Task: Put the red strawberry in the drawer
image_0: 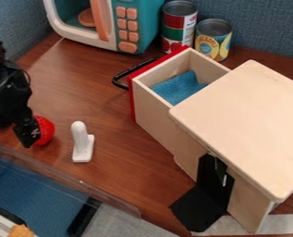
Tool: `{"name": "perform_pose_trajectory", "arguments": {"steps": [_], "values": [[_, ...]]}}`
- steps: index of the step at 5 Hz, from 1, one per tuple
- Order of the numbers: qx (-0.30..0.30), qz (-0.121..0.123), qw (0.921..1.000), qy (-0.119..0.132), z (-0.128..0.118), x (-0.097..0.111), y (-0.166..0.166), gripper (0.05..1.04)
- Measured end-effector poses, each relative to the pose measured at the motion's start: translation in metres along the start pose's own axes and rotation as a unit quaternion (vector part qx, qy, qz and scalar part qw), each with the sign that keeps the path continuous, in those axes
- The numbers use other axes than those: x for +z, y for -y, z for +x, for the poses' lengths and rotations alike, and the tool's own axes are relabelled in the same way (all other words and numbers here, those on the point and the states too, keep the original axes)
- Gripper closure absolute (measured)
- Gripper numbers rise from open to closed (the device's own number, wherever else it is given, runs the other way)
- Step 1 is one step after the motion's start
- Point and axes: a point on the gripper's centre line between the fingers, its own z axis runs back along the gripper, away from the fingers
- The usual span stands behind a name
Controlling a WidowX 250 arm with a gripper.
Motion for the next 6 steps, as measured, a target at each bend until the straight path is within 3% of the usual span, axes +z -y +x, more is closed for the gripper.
{"name": "perform_pose_trajectory", "arguments": {"steps": [2,3,4,6], "values": [[0.008,0.001,1.0000,-0.004,0.013,-0.004,0.003,0.083],[0.021,0.002,0.9997,-0.014,0.012,-0.011,0.001,0.138],[0.043,0.002,0.9989,-0.018,0.014,-0.018,-0.002,0.359],[0.064,-0.008,0.9979,-0.011,0.010,-0.018,-0.004,0.361]]}}
